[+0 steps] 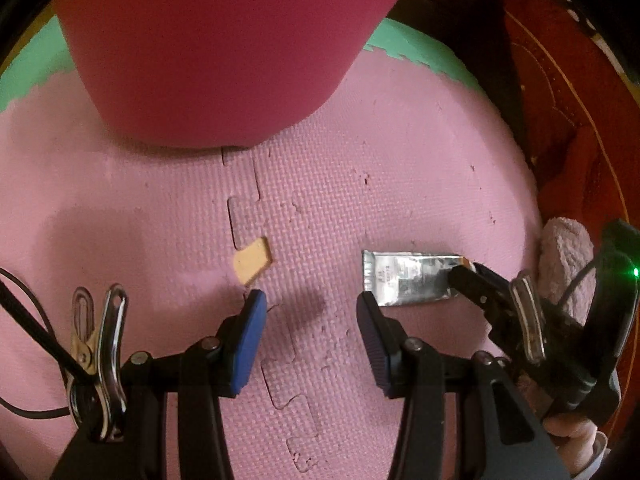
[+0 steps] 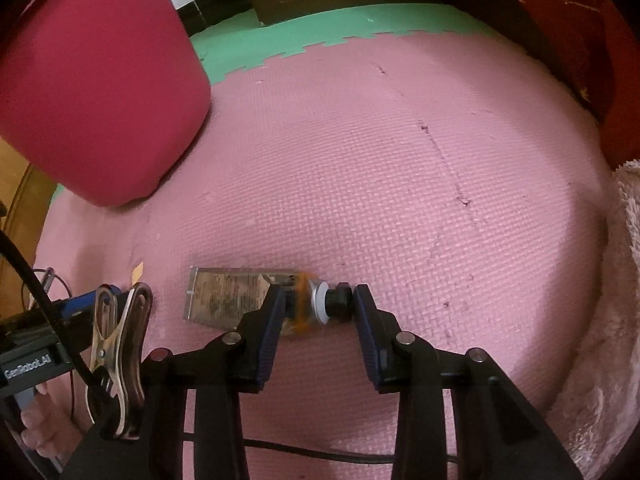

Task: Collect trash
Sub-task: 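Lower both tools onto the silver tube and close on it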

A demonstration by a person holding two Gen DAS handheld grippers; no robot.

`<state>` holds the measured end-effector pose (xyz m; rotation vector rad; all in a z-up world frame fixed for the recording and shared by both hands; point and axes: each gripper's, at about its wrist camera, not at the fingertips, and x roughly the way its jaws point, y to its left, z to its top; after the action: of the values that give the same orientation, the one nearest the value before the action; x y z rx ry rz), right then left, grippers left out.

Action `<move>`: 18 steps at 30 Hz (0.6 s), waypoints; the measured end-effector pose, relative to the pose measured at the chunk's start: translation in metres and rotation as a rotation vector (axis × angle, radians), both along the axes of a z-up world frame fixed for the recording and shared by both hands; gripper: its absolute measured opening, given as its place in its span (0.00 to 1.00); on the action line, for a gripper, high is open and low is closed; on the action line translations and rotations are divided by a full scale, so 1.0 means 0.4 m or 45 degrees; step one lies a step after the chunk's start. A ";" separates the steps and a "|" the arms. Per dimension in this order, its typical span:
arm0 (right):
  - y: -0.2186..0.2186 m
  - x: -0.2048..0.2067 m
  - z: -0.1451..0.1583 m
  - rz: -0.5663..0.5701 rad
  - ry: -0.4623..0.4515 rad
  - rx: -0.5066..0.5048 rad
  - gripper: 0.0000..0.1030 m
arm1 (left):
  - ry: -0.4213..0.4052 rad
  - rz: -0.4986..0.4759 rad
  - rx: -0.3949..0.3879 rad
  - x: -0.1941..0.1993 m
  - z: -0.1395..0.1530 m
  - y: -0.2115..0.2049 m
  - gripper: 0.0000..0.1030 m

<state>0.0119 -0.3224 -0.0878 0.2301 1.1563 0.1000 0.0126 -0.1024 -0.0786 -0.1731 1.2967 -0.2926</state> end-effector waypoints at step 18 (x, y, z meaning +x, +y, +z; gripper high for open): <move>0.027 -0.011 -0.018 0.091 -0.004 0.212 0.29 | 0.053 -0.040 -0.148 0.003 -0.027 -0.032 0.47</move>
<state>0.0074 -0.3115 -0.0949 0.3360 1.1539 0.2600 0.0139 -0.1153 -0.0895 -0.2586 1.3255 -0.3929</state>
